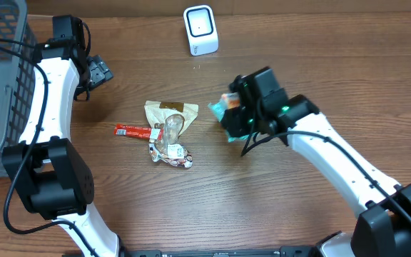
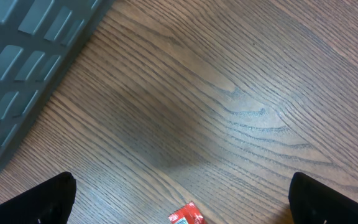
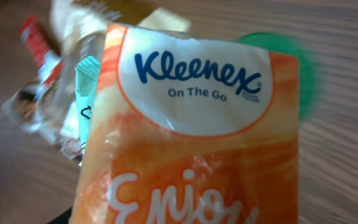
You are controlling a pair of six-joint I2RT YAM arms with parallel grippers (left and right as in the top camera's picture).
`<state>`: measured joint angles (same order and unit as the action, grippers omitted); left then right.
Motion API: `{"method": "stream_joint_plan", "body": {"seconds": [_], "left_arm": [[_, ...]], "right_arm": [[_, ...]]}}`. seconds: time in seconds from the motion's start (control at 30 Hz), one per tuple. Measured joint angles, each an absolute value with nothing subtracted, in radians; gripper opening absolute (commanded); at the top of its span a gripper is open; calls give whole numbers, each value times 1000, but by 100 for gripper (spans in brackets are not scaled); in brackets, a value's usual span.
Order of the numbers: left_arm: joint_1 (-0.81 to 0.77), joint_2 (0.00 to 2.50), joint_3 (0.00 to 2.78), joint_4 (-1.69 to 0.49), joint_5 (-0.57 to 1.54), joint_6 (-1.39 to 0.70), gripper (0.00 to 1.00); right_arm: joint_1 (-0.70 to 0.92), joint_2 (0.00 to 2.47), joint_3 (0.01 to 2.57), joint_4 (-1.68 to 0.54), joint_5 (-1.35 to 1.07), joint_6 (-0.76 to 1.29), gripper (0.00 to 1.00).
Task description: Scan the item barcode
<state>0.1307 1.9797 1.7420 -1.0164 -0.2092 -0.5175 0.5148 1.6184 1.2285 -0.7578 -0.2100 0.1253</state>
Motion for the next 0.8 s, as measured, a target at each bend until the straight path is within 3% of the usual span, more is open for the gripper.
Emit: {"method": "stream_joint_plan", "body": {"seconds": [0.07, 0.13, 0.17, 0.37, 0.8], "left_arm": [[131, 1980, 1742, -1016, -209, -517, 100], [131, 1980, 1742, -1017, -209, -517, 100], [131, 1980, 1742, -1017, -209, -517, 100], [131, 1980, 1742, -1017, -209, -517, 100], [131, 1980, 1742, -1016, -209, -517, 100]], "right_arm": [[567, 1618, 1229, -762, -215, 109, 70], [619, 1618, 1229, -766, -221, 84, 96], [642, 1618, 1229, -770, -218, 68, 100], [745, 1618, 1229, -770, -129, 15, 100], [717, 1618, 1229, -611, 10, 7, 100]]}}
